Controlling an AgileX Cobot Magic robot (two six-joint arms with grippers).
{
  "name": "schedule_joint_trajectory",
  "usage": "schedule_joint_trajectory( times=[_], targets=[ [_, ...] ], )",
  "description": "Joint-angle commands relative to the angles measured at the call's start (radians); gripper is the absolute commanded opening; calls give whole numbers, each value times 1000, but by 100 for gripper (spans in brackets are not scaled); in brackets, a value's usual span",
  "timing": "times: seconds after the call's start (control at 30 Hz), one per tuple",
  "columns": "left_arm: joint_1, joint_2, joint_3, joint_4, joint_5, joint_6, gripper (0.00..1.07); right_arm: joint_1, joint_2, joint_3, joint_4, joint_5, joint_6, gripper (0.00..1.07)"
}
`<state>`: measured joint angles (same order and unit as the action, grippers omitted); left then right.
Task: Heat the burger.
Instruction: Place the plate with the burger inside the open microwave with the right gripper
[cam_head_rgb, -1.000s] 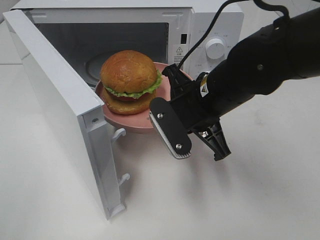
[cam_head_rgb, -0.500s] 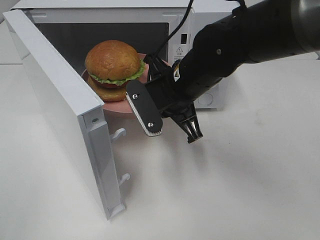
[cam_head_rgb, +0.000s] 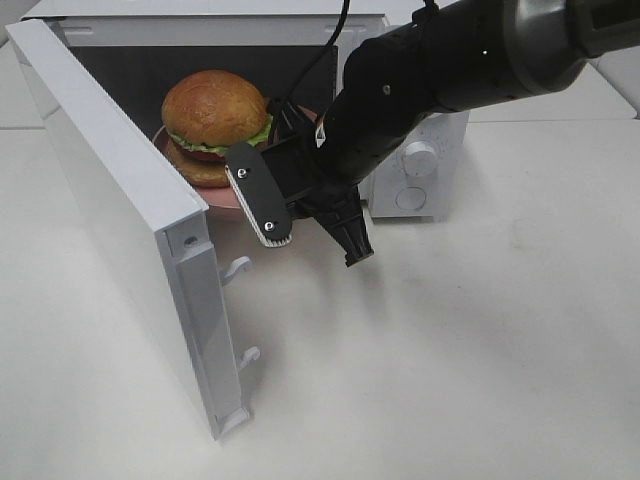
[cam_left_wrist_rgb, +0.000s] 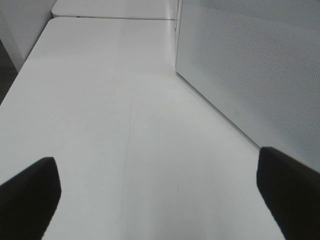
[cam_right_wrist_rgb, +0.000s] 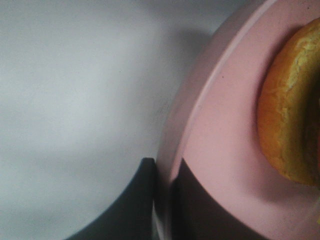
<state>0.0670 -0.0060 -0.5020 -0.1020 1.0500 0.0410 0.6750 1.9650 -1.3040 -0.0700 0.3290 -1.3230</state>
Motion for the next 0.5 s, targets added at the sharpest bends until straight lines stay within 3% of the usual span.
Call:
schedule_joint_trajectory(
  times=[0.03, 0.5],
  targets=[
    [1, -19, 3, -4, -13, -1, 100, -6, 2, -40, -12, -51, 37, 0],
    [1, -19, 3, -4, -13, -1, 100, -5, 111, -216, -141, 11, 251, 0]
  ],
)
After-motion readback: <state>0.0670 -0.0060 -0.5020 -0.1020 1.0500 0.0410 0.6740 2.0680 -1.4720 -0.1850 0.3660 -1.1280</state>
